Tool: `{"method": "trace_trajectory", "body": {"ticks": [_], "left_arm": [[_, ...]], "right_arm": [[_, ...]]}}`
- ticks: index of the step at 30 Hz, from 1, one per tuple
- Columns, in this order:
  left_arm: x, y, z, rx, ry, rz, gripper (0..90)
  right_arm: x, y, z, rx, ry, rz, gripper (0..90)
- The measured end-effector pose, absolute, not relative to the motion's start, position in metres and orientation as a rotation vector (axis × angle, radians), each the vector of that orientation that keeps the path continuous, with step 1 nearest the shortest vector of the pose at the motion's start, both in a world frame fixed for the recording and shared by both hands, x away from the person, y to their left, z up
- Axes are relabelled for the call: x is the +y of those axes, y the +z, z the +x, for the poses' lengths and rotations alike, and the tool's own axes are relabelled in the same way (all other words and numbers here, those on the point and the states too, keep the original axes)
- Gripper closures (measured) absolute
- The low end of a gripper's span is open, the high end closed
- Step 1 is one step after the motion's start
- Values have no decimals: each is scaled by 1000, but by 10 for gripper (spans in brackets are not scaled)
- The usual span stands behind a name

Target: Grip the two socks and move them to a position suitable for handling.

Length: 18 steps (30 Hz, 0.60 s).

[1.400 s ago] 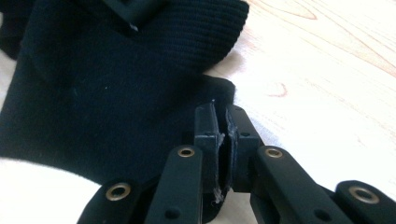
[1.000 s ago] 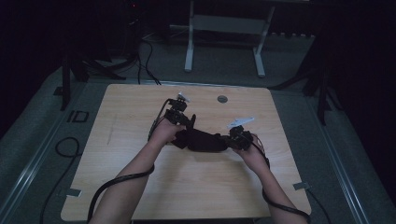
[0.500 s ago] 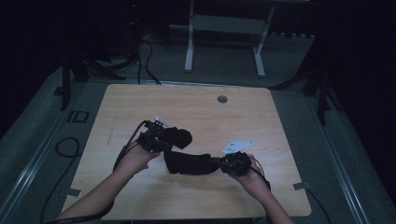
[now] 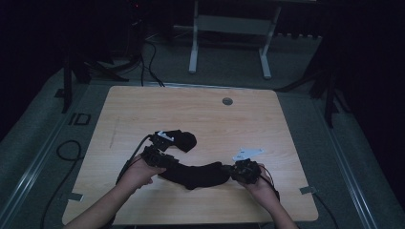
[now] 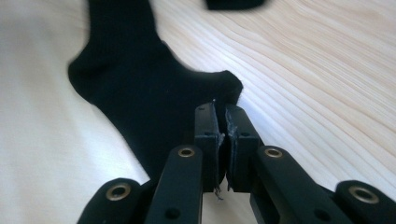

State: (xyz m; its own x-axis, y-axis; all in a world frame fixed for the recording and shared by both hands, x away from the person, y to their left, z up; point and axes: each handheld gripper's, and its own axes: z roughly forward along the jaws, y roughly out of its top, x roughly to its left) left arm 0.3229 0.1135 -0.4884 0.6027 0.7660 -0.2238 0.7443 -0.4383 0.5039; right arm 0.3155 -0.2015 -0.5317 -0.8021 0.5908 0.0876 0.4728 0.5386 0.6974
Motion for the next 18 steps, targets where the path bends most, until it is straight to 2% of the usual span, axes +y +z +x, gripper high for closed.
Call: {"method": "trace_trajectory", "body": {"ticks": [4,7,8,10,12,13,15,16,17,18], "left_arm": [[109,-506,324,1179,-19,2263,713],[104,-521,327,1186,-75,2263,777],[103,-526,327,1185,-87,2271,780],[101,-532,328,1182,-73,2289,779],[101,-532,328,1182,-73,2289,780],[103,-530,331,1188,-58,2256,806],[103,-529,333,1184,-61,2254,814],[103,-529,333,1184,-61,2254,849],[101,-531,333,1173,-46,2272,858],[99,-532,334,1170,-44,2275,873]], "right_arm": [[-212,-539,324,2598,1077,956,842],[-217,-543,329,2589,1060,987,831],[-219,-544,331,2590,1060,995,793],[-221,-547,333,2571,1042,1013,632],[-223,-546,334,2557,1030,1026,632],[-225,-541,335,2512,1042,1024,645],[-224,-534,333,2500,1069,1000,787],[-224,-534,333,2500,1069,1000,787],[-219,-531,331,2522,1083,980,893],[-215,-532,330,2543,1080,967,898]]}}
